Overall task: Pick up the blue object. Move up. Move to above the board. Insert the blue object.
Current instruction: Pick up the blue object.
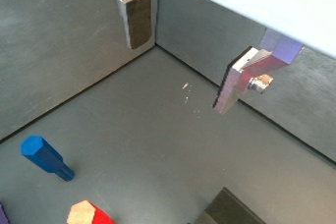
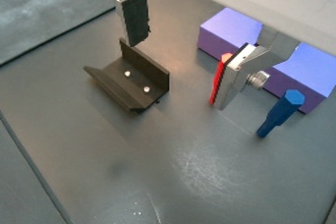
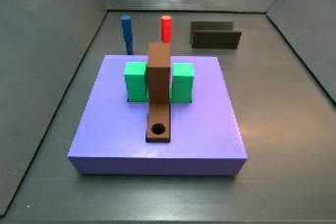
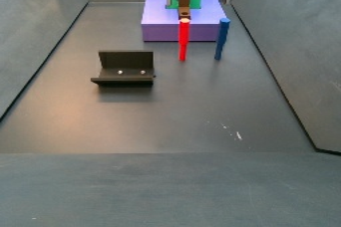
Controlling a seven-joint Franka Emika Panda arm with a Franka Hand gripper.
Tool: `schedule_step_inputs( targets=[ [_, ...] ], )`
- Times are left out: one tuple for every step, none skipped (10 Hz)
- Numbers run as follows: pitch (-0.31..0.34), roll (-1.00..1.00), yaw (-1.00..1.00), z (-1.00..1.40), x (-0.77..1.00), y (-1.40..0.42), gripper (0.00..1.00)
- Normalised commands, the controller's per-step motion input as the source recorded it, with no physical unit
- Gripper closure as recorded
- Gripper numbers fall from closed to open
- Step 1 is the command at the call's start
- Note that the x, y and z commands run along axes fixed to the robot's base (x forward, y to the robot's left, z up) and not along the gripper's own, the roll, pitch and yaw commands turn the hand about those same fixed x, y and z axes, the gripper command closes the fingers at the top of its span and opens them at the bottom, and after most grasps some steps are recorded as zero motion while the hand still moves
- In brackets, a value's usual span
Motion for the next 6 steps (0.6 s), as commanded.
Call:
schedule_step_inputs(
  targets=[
    [0.000,0.01,0.00,0.00,0.00,0.00,0.00],
    [0.000,0.00,0.00,0.00,0.03,-0.17,0.00],
    [-0.034,0.07,0.01,0.00,-0.01,-0.49,0.00],
    [-0.171,0.03,0.03,0.00,-0.45,-0.60,0.00],
    [-0.293,0.00,0.00,0.15,-0.77,-0.64,0.00],
    [-0.313,0.01,0.00,0.16,-0.75,-0.59,0.00]
  ],
)
